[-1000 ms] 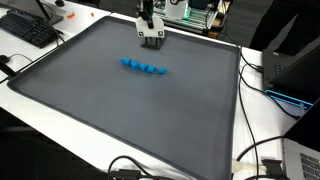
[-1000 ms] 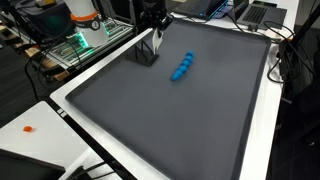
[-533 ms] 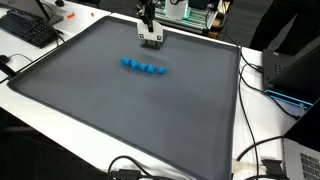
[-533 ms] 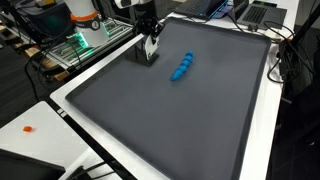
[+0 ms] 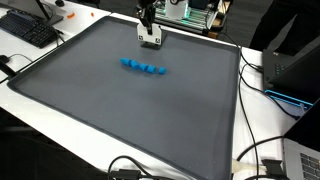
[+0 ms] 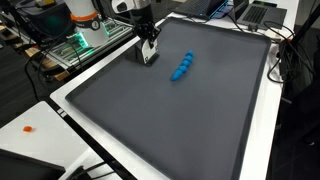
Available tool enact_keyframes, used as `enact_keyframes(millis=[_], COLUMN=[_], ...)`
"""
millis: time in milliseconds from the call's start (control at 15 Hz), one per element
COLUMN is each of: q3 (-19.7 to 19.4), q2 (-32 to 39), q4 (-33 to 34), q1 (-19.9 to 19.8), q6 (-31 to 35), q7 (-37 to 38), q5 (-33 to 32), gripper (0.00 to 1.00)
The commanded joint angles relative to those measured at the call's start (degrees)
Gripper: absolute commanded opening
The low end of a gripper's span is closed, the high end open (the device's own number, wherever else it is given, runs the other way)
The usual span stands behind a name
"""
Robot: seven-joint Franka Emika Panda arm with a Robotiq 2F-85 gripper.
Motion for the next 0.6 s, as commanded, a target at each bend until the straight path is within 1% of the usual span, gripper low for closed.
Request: enact_keyframes(millis=[0, 333, 533], q3=[0.6, 0.3, 0.2], q2=[1.2, 2.1, 0.8], q4=[0.1, 0.0, -0.4], q1=[-0.1, 0.0, 0.2], q6=[3.1, 2.4, 1.7], q7=[0.6, -0.4, -1.0], q5=[0.9, 1.5, 2.1], gripper=[0.01, 0.01, 0.01])
